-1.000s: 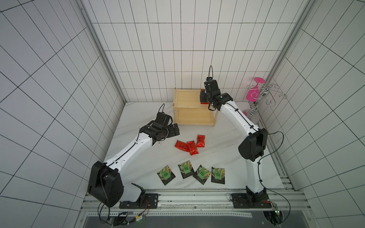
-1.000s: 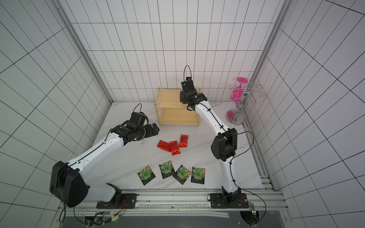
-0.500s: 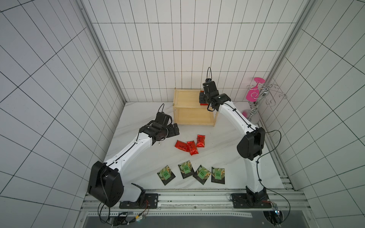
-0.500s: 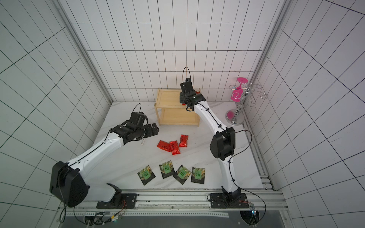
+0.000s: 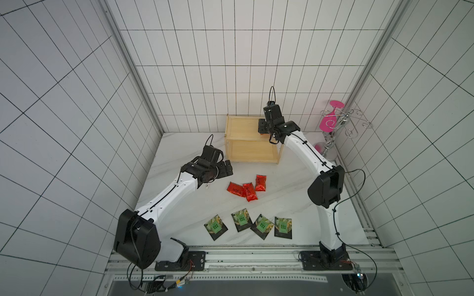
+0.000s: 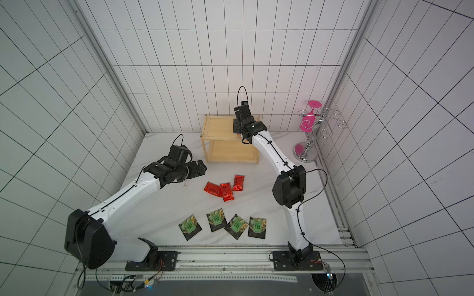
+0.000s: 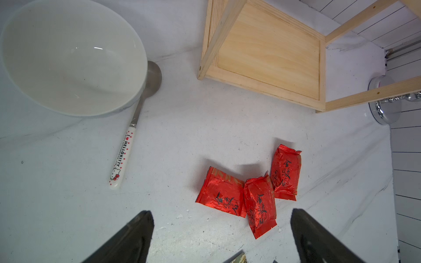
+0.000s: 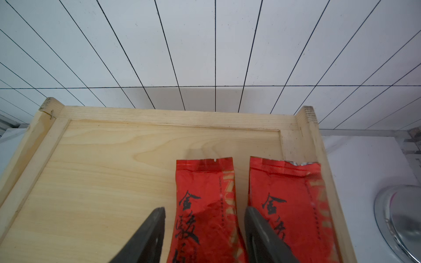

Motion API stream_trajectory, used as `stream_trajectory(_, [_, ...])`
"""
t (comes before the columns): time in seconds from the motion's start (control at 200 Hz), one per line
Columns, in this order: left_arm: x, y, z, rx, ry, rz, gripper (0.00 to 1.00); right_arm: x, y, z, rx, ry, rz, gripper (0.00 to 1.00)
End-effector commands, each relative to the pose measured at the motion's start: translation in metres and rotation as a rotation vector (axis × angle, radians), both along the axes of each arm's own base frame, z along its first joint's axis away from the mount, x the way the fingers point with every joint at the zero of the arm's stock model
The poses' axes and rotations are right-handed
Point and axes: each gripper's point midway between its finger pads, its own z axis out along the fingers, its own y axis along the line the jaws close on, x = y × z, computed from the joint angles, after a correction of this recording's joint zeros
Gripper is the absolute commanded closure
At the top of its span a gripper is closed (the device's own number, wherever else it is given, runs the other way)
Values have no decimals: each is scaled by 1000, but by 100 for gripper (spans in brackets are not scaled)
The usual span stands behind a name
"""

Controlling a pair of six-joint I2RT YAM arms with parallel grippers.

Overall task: Place the tea bags on the shelf by color
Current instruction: Place the tea bag on the shelf.

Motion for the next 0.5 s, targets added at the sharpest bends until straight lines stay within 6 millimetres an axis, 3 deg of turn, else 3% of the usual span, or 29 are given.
stream_trajectory(0.0, [1,1,3,-1,-7,-6,2,0,2,29,31,-52,5,41])
stream_trajectory(0.255, [2,-5,7,-17,-13,-22,2,-15,-4,64,43,-86,33,40])
stream_trajectory(0.36, [2,-16,12,-23,-21,-40,3,-42,-12,74,61,-63,53,40])
stream_trajectory(0.495, [-3,-42,17,22,-50,-85,4,-89,-31,57,93,-36,61,40])
